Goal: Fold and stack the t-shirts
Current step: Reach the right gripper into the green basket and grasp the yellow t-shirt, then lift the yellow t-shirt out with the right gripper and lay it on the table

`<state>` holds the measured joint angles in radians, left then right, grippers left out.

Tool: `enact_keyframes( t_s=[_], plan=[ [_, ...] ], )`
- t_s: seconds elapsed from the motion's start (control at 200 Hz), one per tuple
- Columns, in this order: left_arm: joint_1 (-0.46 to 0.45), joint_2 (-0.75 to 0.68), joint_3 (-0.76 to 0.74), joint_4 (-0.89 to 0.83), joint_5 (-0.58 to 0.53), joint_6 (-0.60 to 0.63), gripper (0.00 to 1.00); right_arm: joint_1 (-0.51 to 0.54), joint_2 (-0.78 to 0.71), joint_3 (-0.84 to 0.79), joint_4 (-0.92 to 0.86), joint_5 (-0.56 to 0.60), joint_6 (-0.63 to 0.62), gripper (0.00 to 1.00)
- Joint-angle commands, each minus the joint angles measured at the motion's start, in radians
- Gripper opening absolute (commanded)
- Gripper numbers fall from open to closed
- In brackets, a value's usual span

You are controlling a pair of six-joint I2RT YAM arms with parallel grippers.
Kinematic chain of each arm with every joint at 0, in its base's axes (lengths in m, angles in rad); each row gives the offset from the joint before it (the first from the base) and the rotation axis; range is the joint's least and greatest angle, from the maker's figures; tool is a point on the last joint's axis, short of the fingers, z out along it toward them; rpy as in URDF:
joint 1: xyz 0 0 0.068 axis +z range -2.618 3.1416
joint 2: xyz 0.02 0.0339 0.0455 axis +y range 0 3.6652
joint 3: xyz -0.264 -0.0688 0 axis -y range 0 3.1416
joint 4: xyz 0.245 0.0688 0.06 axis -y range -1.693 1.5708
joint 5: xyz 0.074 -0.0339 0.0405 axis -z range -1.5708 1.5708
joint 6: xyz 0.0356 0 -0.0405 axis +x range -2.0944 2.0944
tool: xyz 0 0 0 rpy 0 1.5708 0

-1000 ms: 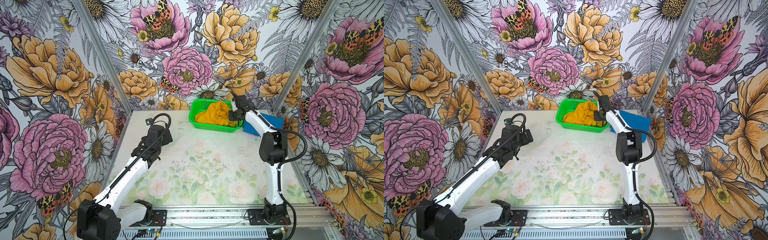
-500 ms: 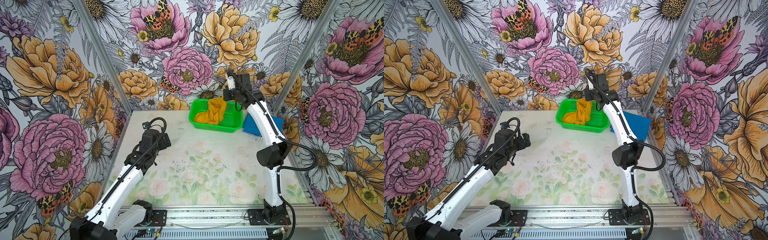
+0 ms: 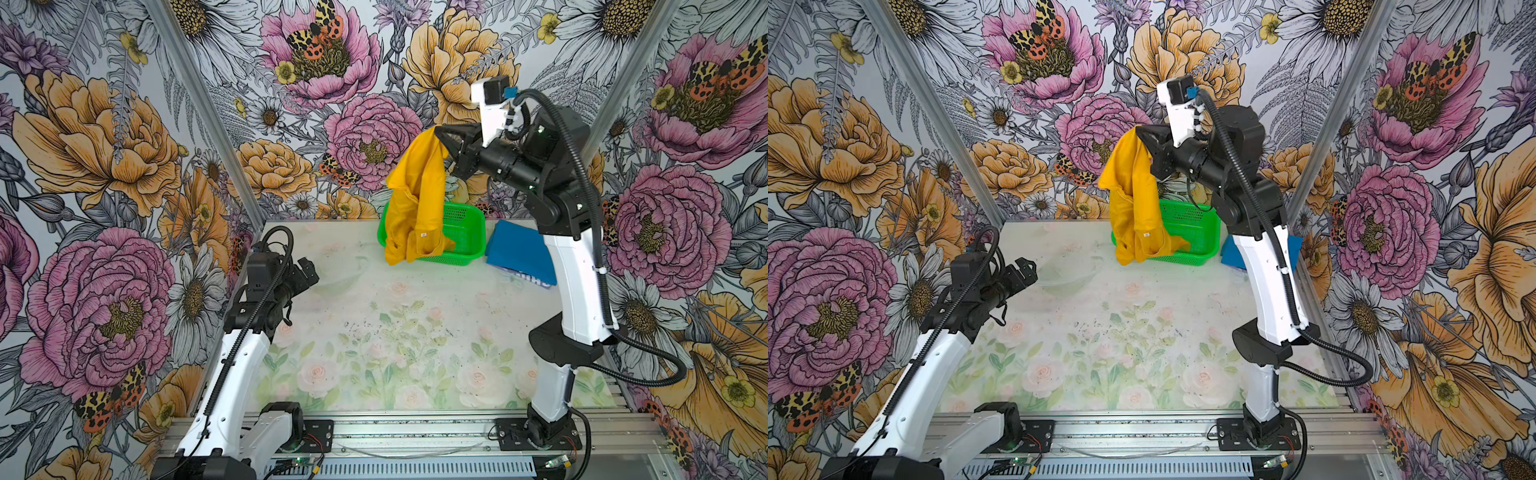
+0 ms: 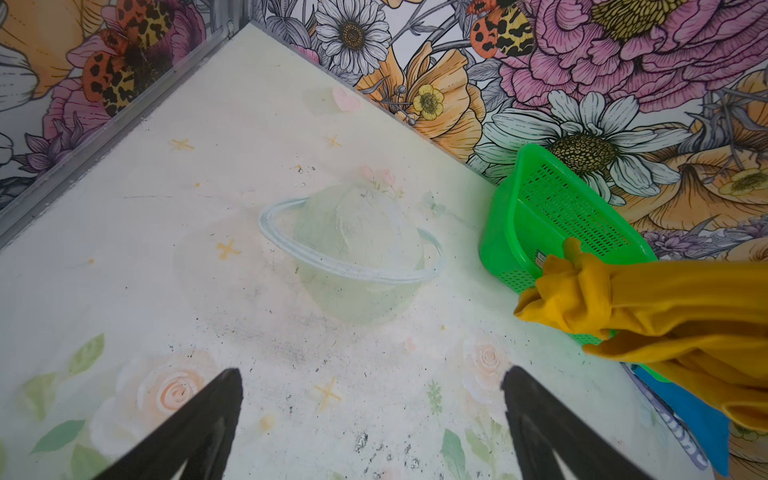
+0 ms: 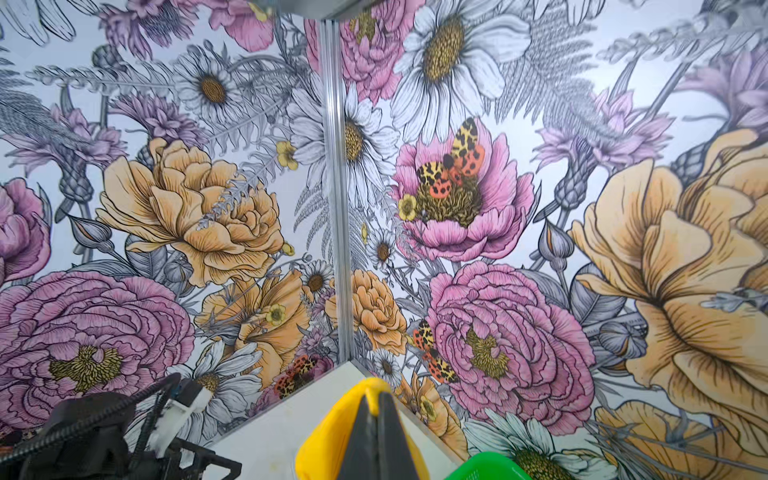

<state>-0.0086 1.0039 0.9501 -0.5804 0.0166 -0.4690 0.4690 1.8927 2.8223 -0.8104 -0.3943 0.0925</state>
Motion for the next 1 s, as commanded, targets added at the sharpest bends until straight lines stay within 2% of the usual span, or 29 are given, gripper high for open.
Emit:
enact_keyframes(
  t_s=[0.0,0.175,0.295,0.405,0.585,0.655,0.75,0.826,0.991],
  plan=[
    [0.009,0.020,0.029,0.010,0.084,-0.020,0.99,-0.009,-0.057,-0.032,0.050,-0.065,0.011,0.00],
    [0.025,0.009,0.022,0.036,0.136,-0.055,0.99,0.000,-0.080,-0.032,0.143,-0.185,0.101,0.00],
    [0.082,-0.014,0.017,0.028,0.162,-0.073,0.99,0.042,-0.057,-0.031,0.258,-0.262,0.191,0.00],
    [0.153,-0.030,0.002,0.028,0.202,-0.076,0.99,0.123,-0.027,-0.031,0.350,-0.276,0.236,0.00],
    [0.237,-0.037,-0.010,0.023,0.274,-0.074,0.99,0.271,0.011,-0.028,0.446,-0.233,0.233,0.00],
    [0.261,-0.036,-0.005,0.024,0.301,-0.073,0.99,0.304,0.017,-0.029,0.469,-0.169,0.232,0.00],
    [0.284,-0.031,0.008,0.023,0.323,-0.063,0.99,0.294,0.007,-0.057,0.466,0.028,0.261,0.00],
    [0.297,-0.027,0.022,0.023,0.343,-0.061,0.99,0.246,-0.047,-0.188,0.464,0.203,0.273,0.00],
    [0.297,-0.006,0.043,0.025,0.370,-0.053,0.99,0.092,-0.205,-0.603,0.368,0.641,0.260,0.00]
  ],
)
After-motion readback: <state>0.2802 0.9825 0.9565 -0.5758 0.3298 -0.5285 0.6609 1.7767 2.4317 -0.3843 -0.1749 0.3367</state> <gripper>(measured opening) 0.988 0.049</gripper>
